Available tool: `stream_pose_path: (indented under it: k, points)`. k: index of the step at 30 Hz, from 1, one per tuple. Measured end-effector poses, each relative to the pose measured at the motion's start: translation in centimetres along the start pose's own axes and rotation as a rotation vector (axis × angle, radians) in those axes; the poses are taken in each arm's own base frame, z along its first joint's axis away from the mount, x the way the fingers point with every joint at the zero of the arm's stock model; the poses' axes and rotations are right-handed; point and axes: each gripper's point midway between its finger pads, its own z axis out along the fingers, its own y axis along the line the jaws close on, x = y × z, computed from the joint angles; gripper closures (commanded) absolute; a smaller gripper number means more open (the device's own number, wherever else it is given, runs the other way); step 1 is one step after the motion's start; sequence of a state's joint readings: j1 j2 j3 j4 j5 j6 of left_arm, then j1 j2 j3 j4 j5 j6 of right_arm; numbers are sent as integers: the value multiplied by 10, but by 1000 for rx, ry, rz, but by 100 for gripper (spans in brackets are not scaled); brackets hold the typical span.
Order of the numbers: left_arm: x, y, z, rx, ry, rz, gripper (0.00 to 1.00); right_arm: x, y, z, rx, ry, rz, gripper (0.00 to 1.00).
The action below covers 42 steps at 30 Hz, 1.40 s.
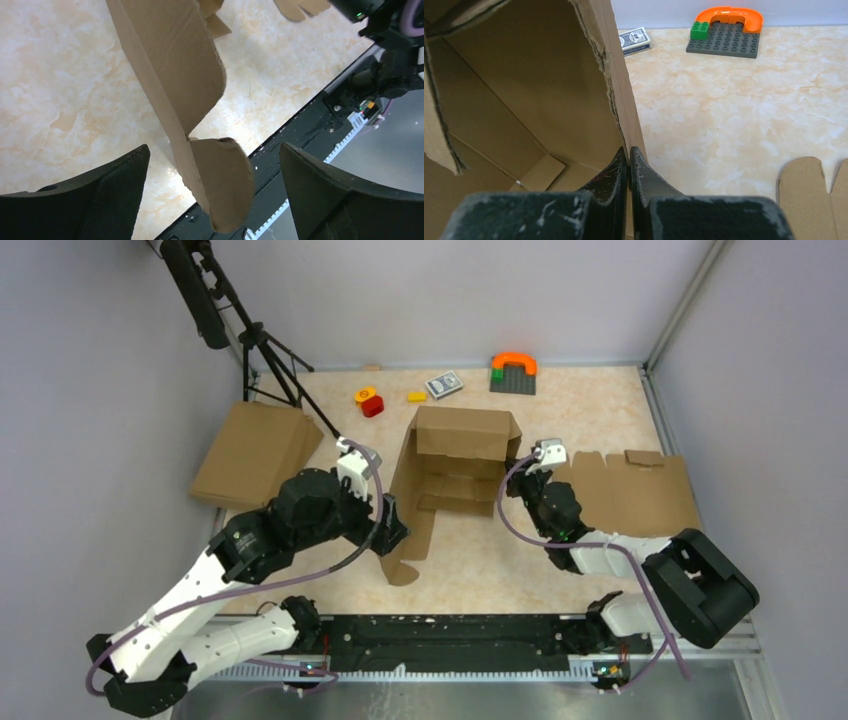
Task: Fold the paper box
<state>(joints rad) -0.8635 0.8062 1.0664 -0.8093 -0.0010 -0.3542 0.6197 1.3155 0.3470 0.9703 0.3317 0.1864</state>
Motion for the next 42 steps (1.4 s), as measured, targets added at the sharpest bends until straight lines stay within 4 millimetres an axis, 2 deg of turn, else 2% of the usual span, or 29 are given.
stream_pose_path:
  k: [8, 10, 12, 13, 14, 16, 17, 20, 22, 24, 26, 29, 31, 33, 35, 36, 38, 42]
  points:
    - [-38, -15, -34, 40, -109, -26, 1, 0, 0, 0, -1, 0, -11, 100]
    - [-52, -17, -44, 37, -143, -31, 6, 0, 0, 0, -2, 0, -11, 100]
    - [-71, -16, -54, 8, -182, -41, 20, 0, 0, 0, -2, 0, -12, 100]
    - [-82, -13, -59, -14, -208, -51, 30, 0, 0, 0, -2, 0, -12, 100]
    - [-96, -8, -64, -47, -243, -63, 45, 0, 0, 0, -2, 0, -12, 100]
    - [-117, 5, -68, -106, -294, -100, 87, 0, 0, -1, -4, 2, -18, 100]
    - [-125, 16, -67, -142, -313, -127, 100, 0, 0, -1, -4, 3, -19, 100]
    - [-137, 63, -58, -275, -337, -221, 100, 0, 0, -1, -5, 6, -21, 100]
    - [-130, 96, -38, -339, -316, -293, 100, 0, 0, -1, -7, 7, -22, 100]
    - [-113, 121, -13, -369, -271, -365, 100, 0, 0, -1, -8, 8, -24, 100]
    - [-88, 143, 18, -389, -208, -438, 100, 0, 0, -1, -10, 9, -25, 100]
    - [-34, 168, 69, -403, -87, -546, 100, 1, 1, -1, -12, 9, -30, 100]
    - [-3, 175, 99, -383, -6, -606, 100, 1, 2, -2, -17, 11, -30, 100]
    - [19, 179, 126, -352, 68, -661, 100, 1, 2, -2, -21, 11, -30, 98]
    - [30, 181, 150, -309, 111, -702, 100, 1, 3, -2, -27, 13, -30, 80]
    - [35, 182, 161, -285, 125, -723, 100, 2, 4, -2, -32, 15, -28, 75]
    - [43, 181, 175, -253, 142, -747, 100, 6, 6, -2, -43, 32, -34, 71]
    - [43, 176, 182, -212, 135, -753, 100, 11, 4, -4, -38, 54, -40, 69]
